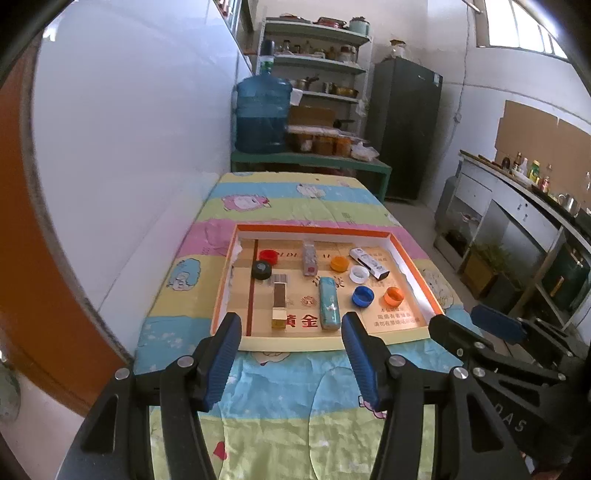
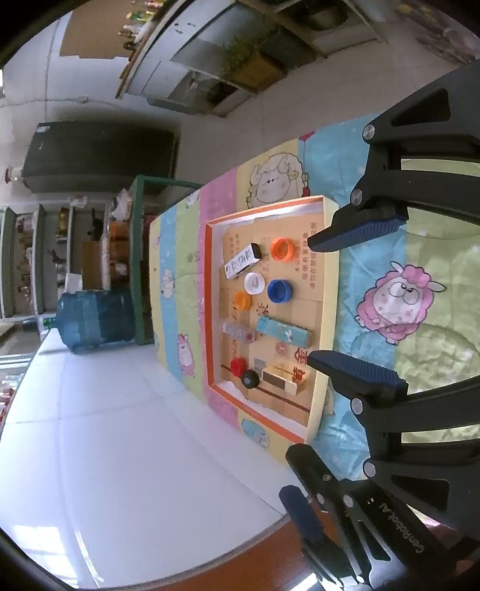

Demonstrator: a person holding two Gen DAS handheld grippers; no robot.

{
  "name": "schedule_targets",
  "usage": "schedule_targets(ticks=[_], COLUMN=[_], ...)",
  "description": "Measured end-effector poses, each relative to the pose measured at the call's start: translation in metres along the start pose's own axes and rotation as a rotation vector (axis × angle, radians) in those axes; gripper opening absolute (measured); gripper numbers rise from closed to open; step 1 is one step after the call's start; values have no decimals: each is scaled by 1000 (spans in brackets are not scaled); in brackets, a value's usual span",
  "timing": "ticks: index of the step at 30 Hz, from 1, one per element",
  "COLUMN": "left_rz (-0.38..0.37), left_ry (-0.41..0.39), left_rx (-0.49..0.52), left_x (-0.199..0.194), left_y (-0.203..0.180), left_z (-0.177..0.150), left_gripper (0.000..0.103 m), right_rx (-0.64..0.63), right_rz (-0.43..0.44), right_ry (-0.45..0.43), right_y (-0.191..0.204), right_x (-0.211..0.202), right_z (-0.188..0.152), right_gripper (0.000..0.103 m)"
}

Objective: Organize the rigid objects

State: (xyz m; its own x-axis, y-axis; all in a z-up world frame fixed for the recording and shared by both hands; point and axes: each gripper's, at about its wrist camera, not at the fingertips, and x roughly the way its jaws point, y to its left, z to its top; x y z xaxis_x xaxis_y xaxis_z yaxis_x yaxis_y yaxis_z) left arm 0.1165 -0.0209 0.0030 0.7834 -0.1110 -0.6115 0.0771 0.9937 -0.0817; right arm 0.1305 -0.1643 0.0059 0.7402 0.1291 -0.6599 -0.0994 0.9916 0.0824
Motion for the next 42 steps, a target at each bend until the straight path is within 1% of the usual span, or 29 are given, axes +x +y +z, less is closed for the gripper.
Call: schedule_targets(ticks=[8, 11, 16, 19, 22, 25, 29, 33, 35, 39, 42], left_rz=[39, 36, 4, -5, -13, 1, 29, 42, 62, 123, 133], left_ry=[-11, -7, 5, 12, -11, -33, -39, -58, -66, -72, -84], left_rx=[-13, -22, -24, -32, -30, -22, 1, -5, -5, -15, -21], left_x=[-21, -25, -34, -38, -48, -57, -63, -70, -73, -78, -84], left_y=[-1, 1, 3, 5, 8, 8, 6, 8, 10, 13, 16], left_z=[-9, -12, -18, -19, -22, -25, -29, -34, -36, -41, -43], left_gripper=[56, 56, 56, 56, 56, 56, 56, 56, 56, 56, 56], right_rx=[-21, -35, -32, -28, -29, -33, -32, -43, -50, -49, -49], right_rz=[-51, -64, -65, -80, -100, -103, -100, -104, -107, -108, -107], right_ry=[-57, -72, -90, -110, -130, -134, -139, -140, -143, -152, -154], right_y=[10, 15, 20, 22, 25, 29, 34, 41, 44, 46, 47], right_x=[-28, -36, -50, -62, -71, -75, -80, -84, -88, -93, -96], right_z=[-7, -11, -16, -18, -21, -25, -29, -33, -36, -42, -45], right_gripper=[57, 57, 57, 57, 57, 57, 57, 57, 57, 57, 57])
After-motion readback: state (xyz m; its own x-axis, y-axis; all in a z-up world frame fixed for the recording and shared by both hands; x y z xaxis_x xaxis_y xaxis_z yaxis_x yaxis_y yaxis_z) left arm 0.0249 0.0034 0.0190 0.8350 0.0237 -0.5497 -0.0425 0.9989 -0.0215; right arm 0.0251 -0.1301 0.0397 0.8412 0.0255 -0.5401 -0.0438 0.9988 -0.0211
